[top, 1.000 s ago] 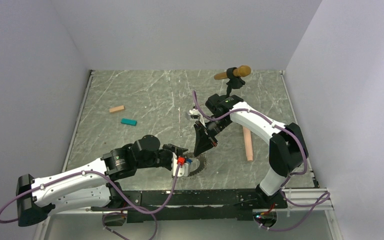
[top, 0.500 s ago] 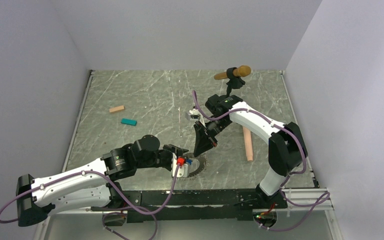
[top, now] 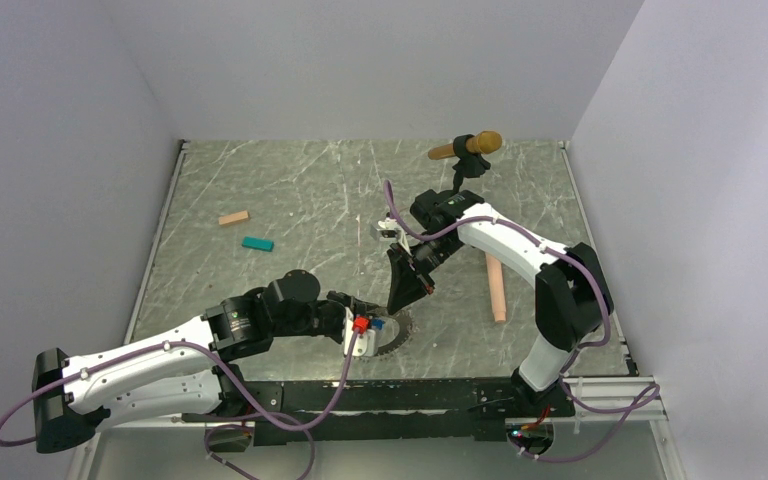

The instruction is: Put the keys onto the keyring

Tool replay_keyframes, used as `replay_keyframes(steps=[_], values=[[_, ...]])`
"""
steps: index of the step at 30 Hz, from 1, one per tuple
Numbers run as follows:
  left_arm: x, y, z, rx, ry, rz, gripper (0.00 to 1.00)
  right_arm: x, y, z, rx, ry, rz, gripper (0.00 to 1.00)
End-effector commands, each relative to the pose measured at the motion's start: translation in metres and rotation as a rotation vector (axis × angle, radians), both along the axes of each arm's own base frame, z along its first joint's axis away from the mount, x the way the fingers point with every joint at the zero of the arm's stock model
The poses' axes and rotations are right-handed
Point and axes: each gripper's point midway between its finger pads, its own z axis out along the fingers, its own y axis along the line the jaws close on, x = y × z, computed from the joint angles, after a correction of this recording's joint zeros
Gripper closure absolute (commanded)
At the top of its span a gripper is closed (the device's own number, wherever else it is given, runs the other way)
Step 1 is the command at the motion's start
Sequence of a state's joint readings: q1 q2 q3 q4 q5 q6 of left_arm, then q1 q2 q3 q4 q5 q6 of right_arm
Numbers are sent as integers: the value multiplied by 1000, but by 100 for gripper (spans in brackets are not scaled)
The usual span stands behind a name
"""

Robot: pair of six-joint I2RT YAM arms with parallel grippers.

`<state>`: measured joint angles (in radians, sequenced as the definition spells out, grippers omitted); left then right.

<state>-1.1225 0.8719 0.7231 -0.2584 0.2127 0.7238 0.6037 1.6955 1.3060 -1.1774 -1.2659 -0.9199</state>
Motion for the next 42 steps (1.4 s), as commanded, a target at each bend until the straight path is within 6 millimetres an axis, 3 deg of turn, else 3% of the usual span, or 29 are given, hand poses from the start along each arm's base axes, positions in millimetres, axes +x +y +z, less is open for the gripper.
replay_keyframes(steps=[1, 15, 20, 27, 32, 38, 42], values=[[-2, -3, 2, 4, -21, -26, 79, 0, 7, 23, 95, 5, 8, 100], [0, -5, -3, 29, -25, -37, 89, -1, 7, 24, 100, 6, 12, 100], [0, -7, -1, 21, -27, -36, 100, -1, 7, 25, 102, 7, 12, 100], [-4, -6, 6, -16, -22, -43, 100, -1, 7, 26, 110, 19, 14, 100], [-7, -6, 13, -32, 15, -37, 100, -1, 6, 31, 134, 21, 22, 92], [-14, -5, 18, -29, 83, -53, 100, 0, 5, 44, 169, 3, 39, 63], [-10, -1, 23, -43, 147, -26, 100, 6, 1, 52, 184, -29, 22, 53]])
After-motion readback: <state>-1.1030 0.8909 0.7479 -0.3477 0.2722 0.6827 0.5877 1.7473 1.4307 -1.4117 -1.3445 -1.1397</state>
